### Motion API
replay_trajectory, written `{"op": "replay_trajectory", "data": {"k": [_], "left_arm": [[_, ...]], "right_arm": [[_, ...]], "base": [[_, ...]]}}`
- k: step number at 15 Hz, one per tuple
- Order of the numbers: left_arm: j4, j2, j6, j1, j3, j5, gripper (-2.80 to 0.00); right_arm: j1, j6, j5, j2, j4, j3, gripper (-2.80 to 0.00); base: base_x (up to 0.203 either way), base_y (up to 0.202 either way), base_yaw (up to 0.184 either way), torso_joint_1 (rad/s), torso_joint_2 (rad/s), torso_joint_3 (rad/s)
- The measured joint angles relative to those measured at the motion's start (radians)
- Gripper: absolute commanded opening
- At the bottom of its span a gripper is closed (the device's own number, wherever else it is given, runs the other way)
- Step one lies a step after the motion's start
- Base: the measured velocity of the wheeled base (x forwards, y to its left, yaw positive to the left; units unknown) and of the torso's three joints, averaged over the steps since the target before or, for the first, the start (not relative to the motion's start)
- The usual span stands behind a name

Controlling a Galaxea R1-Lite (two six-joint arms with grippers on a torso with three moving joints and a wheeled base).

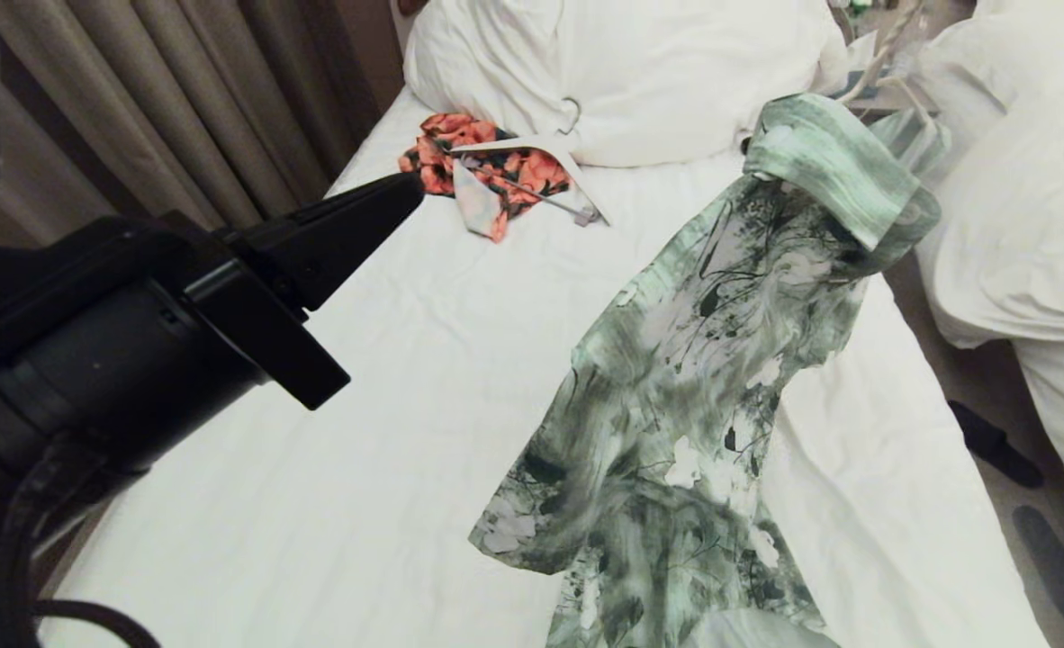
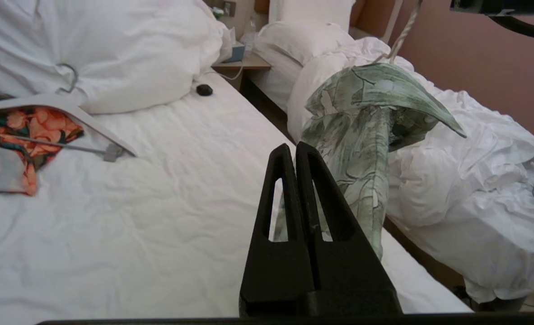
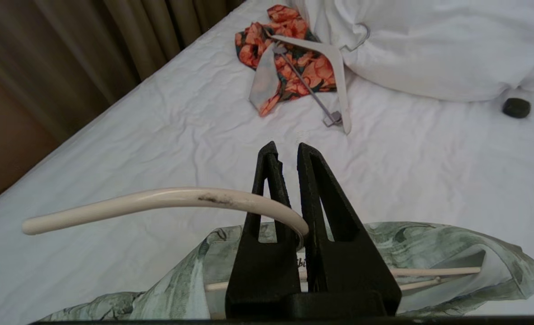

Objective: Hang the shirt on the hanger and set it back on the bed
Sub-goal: Take the clothes hanger out of the clothes

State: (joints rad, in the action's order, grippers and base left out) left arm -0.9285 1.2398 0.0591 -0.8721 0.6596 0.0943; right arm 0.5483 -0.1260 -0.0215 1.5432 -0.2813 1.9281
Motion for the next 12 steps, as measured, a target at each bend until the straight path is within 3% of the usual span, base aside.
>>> {"op": "replay_trajectory", "data": {"k": [9, 12], "left_arm": [[0.001, -0.018, 0.004, 0.001, -0.07, 0.057, -2.8], [0.003, -0.024, 0.033, 0.001, -0.077, 0.058, -2.8]], "right_arm": [[-0.023, 0.0, -0.003, -0.003, 0.062, -0.038, -2.8], [-0.051, 0.0, -0.003, -0.016, 0.068, -0.063, -2.8]], "base": [[0.0, 0.0, 0.0, 0.207, -0.57, -0.361], [0.0, 0.0, 0.0, 0.168, -0.42, -0.253]]}}
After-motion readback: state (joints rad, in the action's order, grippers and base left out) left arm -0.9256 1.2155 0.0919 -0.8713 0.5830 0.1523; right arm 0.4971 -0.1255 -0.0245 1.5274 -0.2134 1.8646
